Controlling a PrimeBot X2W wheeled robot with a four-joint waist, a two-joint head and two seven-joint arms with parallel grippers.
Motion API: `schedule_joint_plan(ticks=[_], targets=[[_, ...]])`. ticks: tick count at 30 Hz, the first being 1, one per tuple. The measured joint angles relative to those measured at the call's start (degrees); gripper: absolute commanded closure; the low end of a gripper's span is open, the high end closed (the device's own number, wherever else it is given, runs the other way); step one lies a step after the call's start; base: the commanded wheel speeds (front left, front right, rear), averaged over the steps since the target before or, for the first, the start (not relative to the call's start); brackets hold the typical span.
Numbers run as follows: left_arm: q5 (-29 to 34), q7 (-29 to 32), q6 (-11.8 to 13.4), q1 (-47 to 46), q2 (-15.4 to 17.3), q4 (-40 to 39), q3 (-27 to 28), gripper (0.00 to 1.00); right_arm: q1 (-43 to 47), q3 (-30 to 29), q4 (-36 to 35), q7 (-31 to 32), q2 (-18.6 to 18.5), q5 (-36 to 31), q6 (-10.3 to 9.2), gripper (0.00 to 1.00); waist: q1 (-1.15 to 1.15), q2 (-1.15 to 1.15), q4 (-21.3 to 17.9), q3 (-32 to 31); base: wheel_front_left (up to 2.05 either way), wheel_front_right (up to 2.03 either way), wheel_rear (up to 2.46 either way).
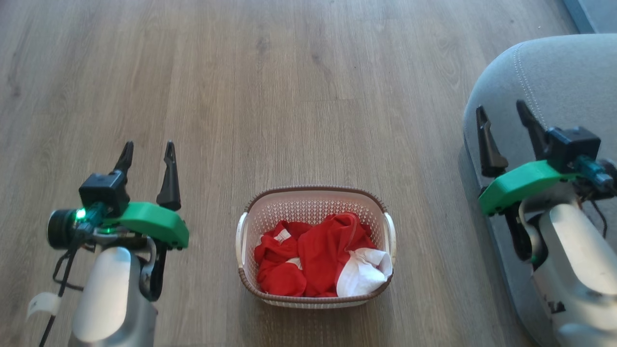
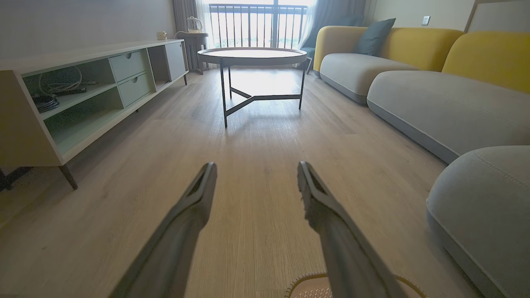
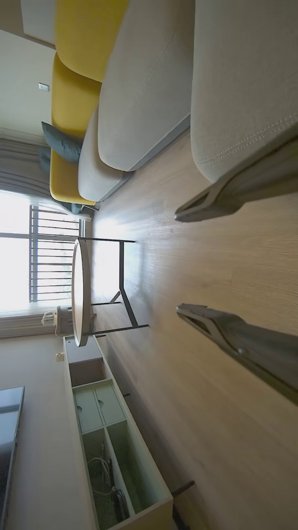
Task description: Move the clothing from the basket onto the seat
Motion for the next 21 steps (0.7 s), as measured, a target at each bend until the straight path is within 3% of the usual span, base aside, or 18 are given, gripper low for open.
schedule_joint_plan(ticks=[7, 21], targets=[[2.9, -1.2, 0.0, -1.8, -0.1, 2.1, 0.2, 0.0, -0.9, 0.3, 0.5, -0.7, -0.5, -3.4, 0.0, 0.0, 0.0, 0.0, 0.0, 0.2, 0.0, 0.0, 0.0], [2.2, -1.2, 0.0, -2.5, -0.5, 5.0, 2.1, 0.0, -0.9, -1.7, 1.8, -0.7, -0.3, -2.7, 0.0, 0.0, 0.0, 0.0, -0.1, 0.3, 0.0, 0.0, 0.0]])
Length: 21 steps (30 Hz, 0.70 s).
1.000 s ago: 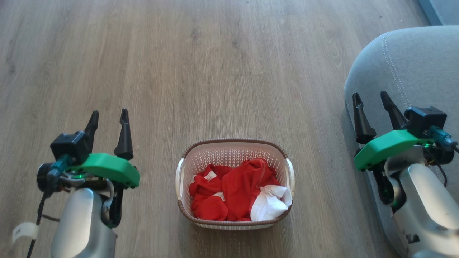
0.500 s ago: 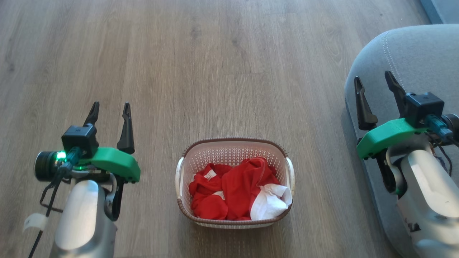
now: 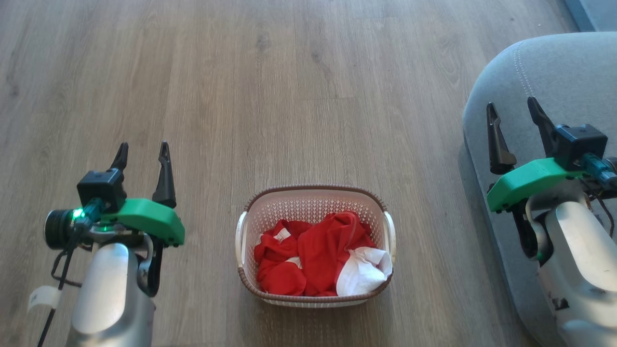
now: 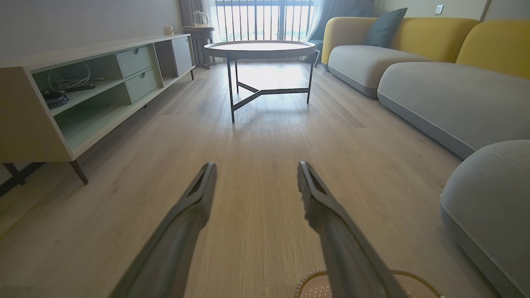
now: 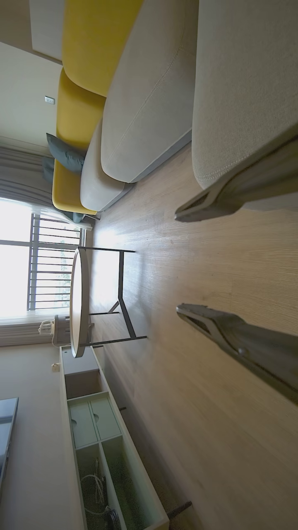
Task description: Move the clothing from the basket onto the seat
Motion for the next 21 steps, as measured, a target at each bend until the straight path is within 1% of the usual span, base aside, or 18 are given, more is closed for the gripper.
schedule_joint_plan(ticks=[7, 11, 15, 21], targets=[[0.0, 0.0, 0.0, -0.1, -0.1, 0.2, 0.1, 0.0, 0.0, 0.0, -0.3, 0.0, 0.0, 0.3, 0.0, 0.0, 0.0, 0.0, -0.1, 0.1, 0.0, 0.0, 0.0], [-0.3, 0.0, -0.5, -0.1, -0.3, 0.2, 0.0, 0.0, 0.0, 0.0, -1.9, 0.0, 0.0, 0.3, 0.0, 0.0, 0.0, 0.0, -0.2, 1.0, 0.0, 0.0, 0.0], [-0.5, 0.0, -1.0, -0.1, -0.3, 0.0, -0.6, 0.0, -0.9, -0.3, -3.4, 0.0, 0.0, 0.3, 0.0, 0.0, 0.0, 0.0, -0.3, 3.0, 0.0, 0.0, 0.0], [-1.8, 0.0, -1.5, -1.7, -0.4, 0.5, -2.4, 0.0, -4.4, -1.2, -6.9, -0.1, -0.2, 0.3, 0.0, 0.0, 0.0, 0.0, -0.6, 7.6, 0.0, 0.0, 0.0]])
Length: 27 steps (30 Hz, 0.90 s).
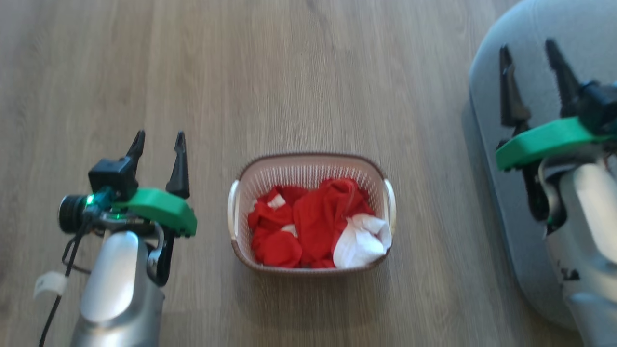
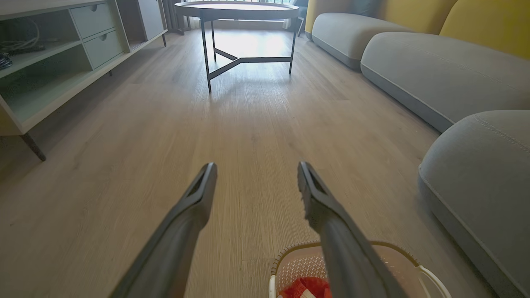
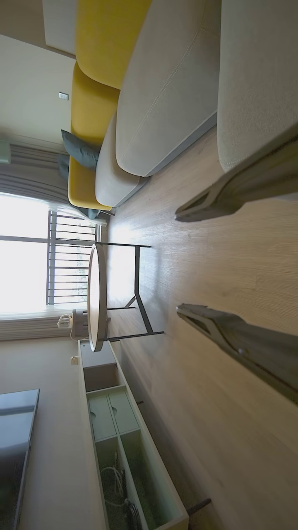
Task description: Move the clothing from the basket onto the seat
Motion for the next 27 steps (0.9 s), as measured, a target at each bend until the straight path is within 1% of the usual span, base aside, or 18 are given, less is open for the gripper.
schedule_joint_plan(ticks=[6, 18, 27], targets=[[-3.1, 0.0, 0.0, -3.9, -0.1, 0.7, -3.9, 0.0, -3.1, -1.5, -4.0, 0.0, -0.2, 0.0, 0.0, 0.0, 0.0, 0.0, -0.6, 6.4, 0.0, 0.0, 0.0], [-8.1, -0.1, 0.0, -12.5, -0.3, 3.3, -15.8, 0.0, -11.4, -3.1, -11.1, -0.4, -0.7, 0.2, 0.0, 0.0, 0.01, 0.0, -2.4, 21.6, 0.0, 0.0, 0.0], [-9.1, -0.1, -0.6, -20.2, -0.3, 8.4, -24.0, 0.0, -15.9, -2.5, -14.0, -0.4, -0.5, 0.6, 0.0, 0.0, 0.02, 0.0, -4.9, 31.8, 0.0, 0.0, 0.0]])
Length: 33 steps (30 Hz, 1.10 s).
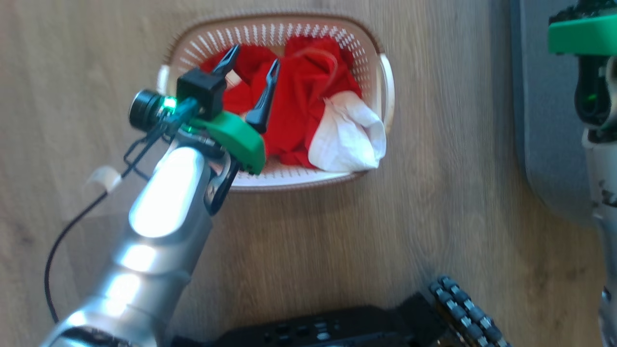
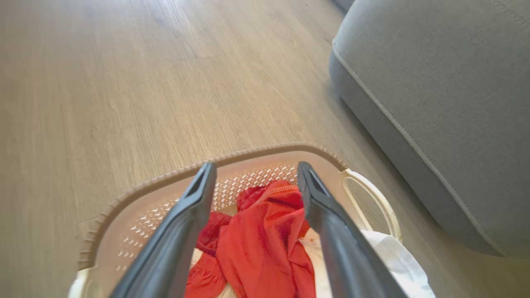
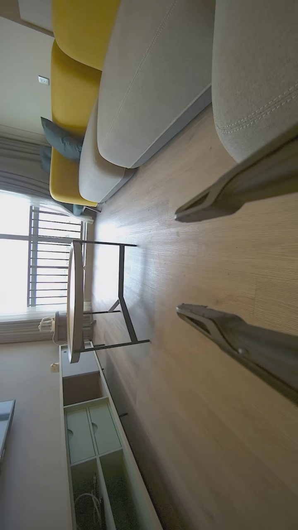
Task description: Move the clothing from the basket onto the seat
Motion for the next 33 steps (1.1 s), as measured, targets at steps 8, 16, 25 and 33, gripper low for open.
schedule_joint_plan(ticks=[8, 16, 25, 33], targets=[[-0.4, -0.1, -0.5, -8.2, 0.1, 8.3, -5.0, 0.0, -3.2, 1.2, -3.1, 0.0, 2.1, 0.4, 0.0, 0.0, 0.0, 0.0, -3.7, 7.6, 0.0, 0.0, 0.0], [1.4, -0.1, -0.5, -15.0, 0.3, 17.4, -8.5, 0.0, -3.5, 1.5, -4.3, 0.0, 5.2, 1.1, 0.0, 0.0, -0.01, 0.0, -8.5, 12.8, 0.0, 0.0, 0.0], [3.5, -0.1, 0.3, -21.1, 0.6, 26.3, -9.3, 0.0, -3.9, 0.7, -4.6, 0.0, 7.3, 1.4, 0.0, 0.0, -0.01, 0.0, -12.0, 16.0, 0.0, 0.0, 0.0], [4.6, 3.1, 3.7, -23.9, 0.7, 34.2, -11.0, 0.0, -3.4, 0.2, -4.4, 0.0, 8.2, 1.4, 0.0, 0.0, -0.02, 0.0, -12.8, 16.7, 0.0, 0.0, 0.0]])
